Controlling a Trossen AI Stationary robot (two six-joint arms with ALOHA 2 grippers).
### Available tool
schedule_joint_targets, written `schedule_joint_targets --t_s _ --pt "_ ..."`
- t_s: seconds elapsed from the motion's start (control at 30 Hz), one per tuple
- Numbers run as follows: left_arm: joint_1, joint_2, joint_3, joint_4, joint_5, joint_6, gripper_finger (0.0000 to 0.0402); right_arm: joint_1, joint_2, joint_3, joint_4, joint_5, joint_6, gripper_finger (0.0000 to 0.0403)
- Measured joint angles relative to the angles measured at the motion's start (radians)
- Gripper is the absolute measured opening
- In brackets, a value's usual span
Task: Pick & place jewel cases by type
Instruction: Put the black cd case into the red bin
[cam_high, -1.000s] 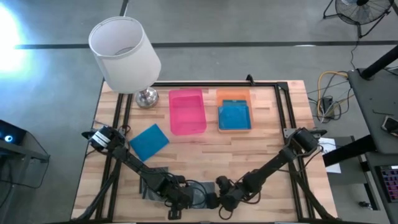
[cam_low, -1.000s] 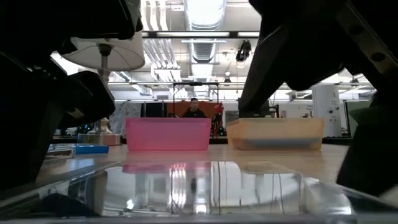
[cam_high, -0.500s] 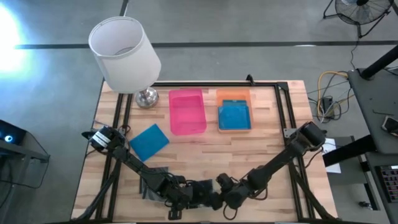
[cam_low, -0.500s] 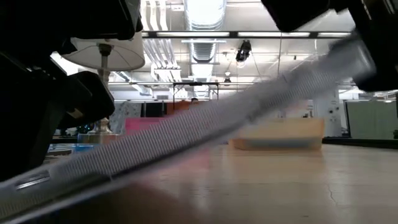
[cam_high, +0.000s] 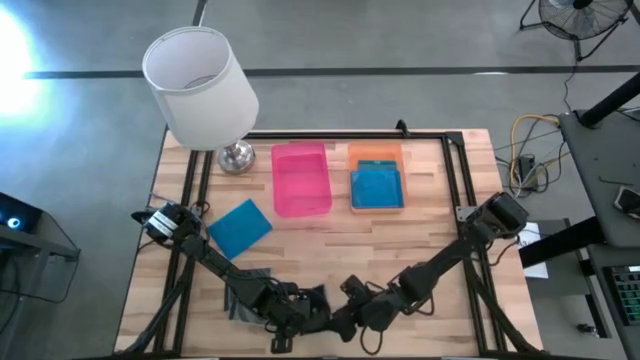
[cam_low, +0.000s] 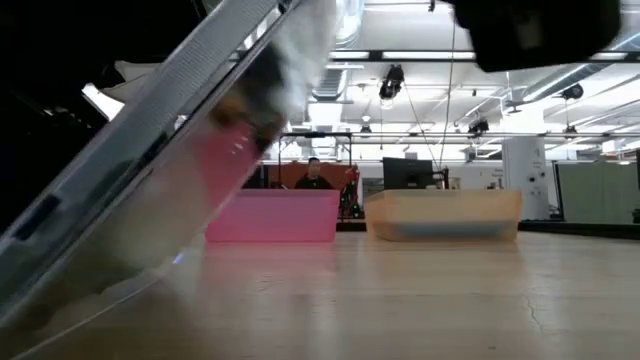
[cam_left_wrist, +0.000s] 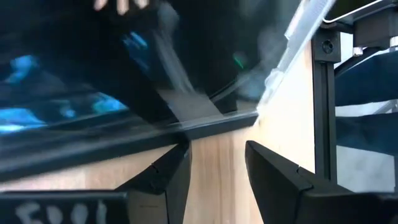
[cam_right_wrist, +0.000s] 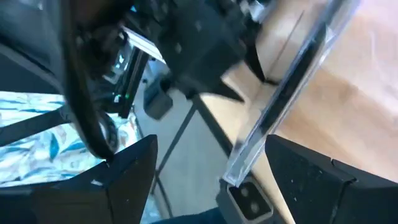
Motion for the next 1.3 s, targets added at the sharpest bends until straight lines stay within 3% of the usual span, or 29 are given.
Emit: schedule_joint_targets --t_s 0.53,0.93,1.17,1.3 --pt "0.005 0.001 0.0 0.011 -0.008 0.004 0.0139 -0.053 0.004 0.038 0.042 -0.003 -0.146 0.0297" --pt "0.003 0.001 0.0 0.006 -0.022 0.026 0.0139 -0.05 0.097 0.058 0.036 -0.08 -0.028 0.0281" --pt "-0.009 0.0 0.0 0.002 -0.102 0.026 0.0139 -0.053 0.106 0.079 0.021 -0.085 -0.034 0.0263" --pt "-0.03 -0.005 -0.003 -0.008 -0.206 0.021 0.0139 -0.053 0.106 0.077 0.002 -0.085 -0.007 0.0251"
